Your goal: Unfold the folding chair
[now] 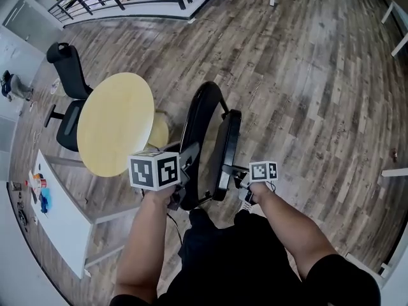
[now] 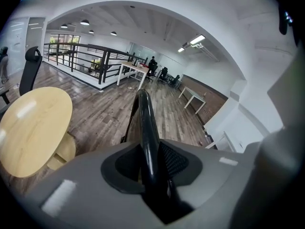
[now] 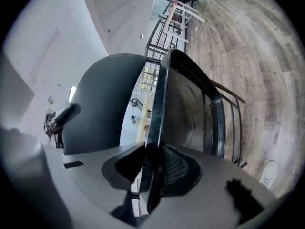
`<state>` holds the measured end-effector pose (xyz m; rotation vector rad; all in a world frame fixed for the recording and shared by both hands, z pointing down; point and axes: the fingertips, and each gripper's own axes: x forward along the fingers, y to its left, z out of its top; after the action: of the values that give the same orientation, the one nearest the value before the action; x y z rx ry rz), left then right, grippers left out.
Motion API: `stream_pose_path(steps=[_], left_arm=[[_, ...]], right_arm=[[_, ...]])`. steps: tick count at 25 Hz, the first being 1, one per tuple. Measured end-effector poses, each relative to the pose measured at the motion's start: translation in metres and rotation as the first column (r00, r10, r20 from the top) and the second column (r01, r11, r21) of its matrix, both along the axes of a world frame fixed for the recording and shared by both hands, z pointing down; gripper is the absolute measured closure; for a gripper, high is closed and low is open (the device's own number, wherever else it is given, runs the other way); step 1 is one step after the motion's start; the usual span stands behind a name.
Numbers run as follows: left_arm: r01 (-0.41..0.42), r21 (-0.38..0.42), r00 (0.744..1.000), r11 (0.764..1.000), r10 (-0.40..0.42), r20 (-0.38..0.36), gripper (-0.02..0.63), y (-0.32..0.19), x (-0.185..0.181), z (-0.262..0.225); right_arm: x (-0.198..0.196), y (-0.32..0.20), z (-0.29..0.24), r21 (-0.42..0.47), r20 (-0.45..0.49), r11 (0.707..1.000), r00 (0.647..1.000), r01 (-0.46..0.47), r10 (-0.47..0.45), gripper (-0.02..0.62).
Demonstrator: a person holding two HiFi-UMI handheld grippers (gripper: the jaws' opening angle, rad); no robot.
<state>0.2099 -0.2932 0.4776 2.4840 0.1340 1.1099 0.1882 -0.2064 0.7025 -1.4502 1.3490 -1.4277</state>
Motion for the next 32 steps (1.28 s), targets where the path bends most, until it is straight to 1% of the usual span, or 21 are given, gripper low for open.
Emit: stream_pose_path(steps=[3,6,9,13,22,25,32], left_arm=[[-0.009,-0.006,1.0,1.0,0.009,0.004,0.5,-0.003,-0.001,0.002],[0.012,0.0,1.0,1.0,-0.012,0.008,0.503,-0.014,-0.005,0.008],[0.03,0.007,1.0,1.0,-0.03,0.007,0.505,-0.028,-0.009,0.017],[0.034,-0.03,0.999,0.999,-0.034,0.004,0.505,-0.04,-0.013,0.029],[0.039,-0.058,0.999,0.998,-0.039,0.004,0.505,-0.05,-0.014,0.049],[0.039,-0.08,0.999,0.996,-0.039,0.0,0.505,-0.053,-0.014,0.055],[0.035,-0.121,0.999,0.992,-0.036,-0.01,0.506,-0.047,-0.017,0.071]], right_arm=[[0.003,0.015,0.003,0.017,-0.001,1.0,1.0,-0.006,0.006,0.492],[0.008,0.036,0.011,0.013,0.007,1.0,1.0,-0.024,0.024,0.48],[0.013,0.06,0.024,-0.033,-0.006,0.999,0.999,-0.035,0.034,0.469],[0.02,0.087,0.045,-0.101,-0.014,0.993,0.998,-0.062,0.06,0.445],[0.033,0.131,0.077,-0.16,-0.013,0.984,0.997,-0.082,0.081,0.42],[0.035,0.144,0.089,-0.158,0.018,0.984,0.996,-0.085,0.089,0.417],[0.039,0.181,0.119,-0.113,0.086,0.991,0.993,-0.073,0.083,0.417]])
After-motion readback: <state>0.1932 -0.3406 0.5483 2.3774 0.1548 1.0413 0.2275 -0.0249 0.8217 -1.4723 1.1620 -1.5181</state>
